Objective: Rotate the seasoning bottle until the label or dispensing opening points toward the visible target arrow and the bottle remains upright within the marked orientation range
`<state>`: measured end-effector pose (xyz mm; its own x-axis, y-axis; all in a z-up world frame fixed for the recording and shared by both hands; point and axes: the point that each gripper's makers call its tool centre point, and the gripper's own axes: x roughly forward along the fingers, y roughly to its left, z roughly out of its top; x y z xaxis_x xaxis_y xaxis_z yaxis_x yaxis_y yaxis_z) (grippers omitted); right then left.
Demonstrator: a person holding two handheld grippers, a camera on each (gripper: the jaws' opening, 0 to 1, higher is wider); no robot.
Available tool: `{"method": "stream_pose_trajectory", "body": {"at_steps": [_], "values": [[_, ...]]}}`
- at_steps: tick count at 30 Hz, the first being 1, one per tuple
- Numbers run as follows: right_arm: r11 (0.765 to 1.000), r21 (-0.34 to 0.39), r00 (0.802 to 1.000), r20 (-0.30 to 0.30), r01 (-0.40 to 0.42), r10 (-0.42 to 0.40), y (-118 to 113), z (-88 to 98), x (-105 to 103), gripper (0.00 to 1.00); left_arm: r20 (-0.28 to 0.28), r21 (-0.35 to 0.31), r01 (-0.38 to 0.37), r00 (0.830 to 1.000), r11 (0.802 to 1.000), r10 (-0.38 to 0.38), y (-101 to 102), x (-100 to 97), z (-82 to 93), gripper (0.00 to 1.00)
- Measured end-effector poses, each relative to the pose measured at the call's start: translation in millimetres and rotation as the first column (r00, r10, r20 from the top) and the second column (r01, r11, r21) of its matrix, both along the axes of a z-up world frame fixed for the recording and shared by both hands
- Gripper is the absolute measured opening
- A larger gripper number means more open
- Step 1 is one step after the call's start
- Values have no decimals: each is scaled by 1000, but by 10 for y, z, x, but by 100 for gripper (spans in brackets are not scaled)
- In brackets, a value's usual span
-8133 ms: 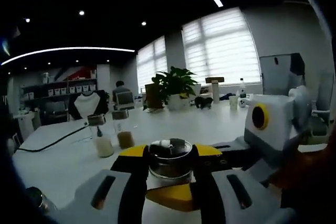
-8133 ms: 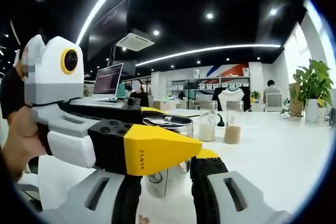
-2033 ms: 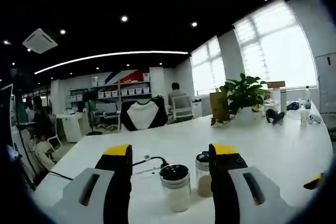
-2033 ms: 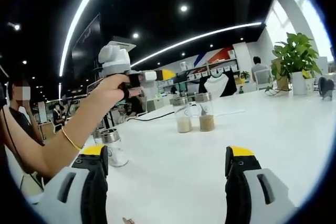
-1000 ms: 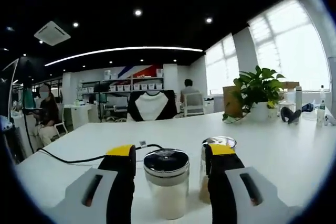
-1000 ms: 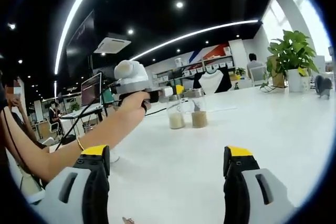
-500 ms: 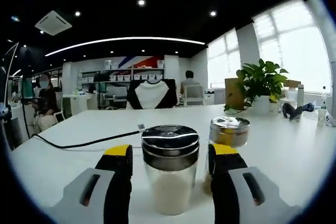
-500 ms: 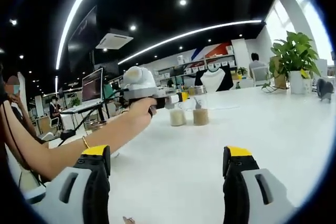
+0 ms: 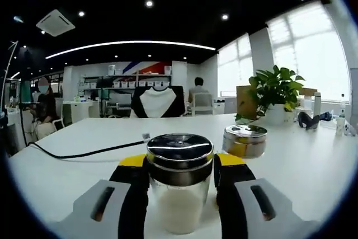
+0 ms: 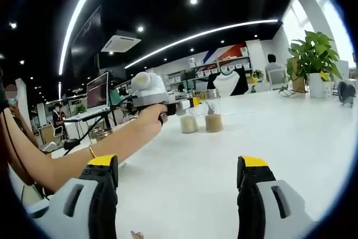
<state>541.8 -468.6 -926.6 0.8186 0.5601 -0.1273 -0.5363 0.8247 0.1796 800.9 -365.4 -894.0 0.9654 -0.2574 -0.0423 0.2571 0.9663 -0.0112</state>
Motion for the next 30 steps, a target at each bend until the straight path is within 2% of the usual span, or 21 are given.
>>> {"method": "stream_pose_trajectory", "body": {"at_steps": [3,13,19,23,26,28,30], "values": [[1000,4,1000,-7,-3,3,1,-13,1,89,-15,26,-15,1000,1000,16,19,-4,-40,46],[1000,0,1000,-8,-2,2,-18,1,-3,88,-5,24,-54,999,998,54,40,-34,-32,44],[1000,6,1000,-10,-6,6,-9,-1,-20,88,30,-1,-63,998,998,63,43,-62,-19,44],[1000,11,1000,-10,-4,4,-24,5,-15,88,39,13,-61,997,998,60,21,-66,-10,44],[1000,12,1000,-8,-4,4,-32,9,-12,88,48,3,-63,997,998,63,39,-74,34,43],[1000,13,1000,-9,-4,4,-36,4,-12,88,76,-31,-66,995,997,68,68,-91,154,43],[1000,13,1000,-11,-4,5,-35,-3,-12,88,93,-23,-67,993,997,69,75,-114,250,43]]}}
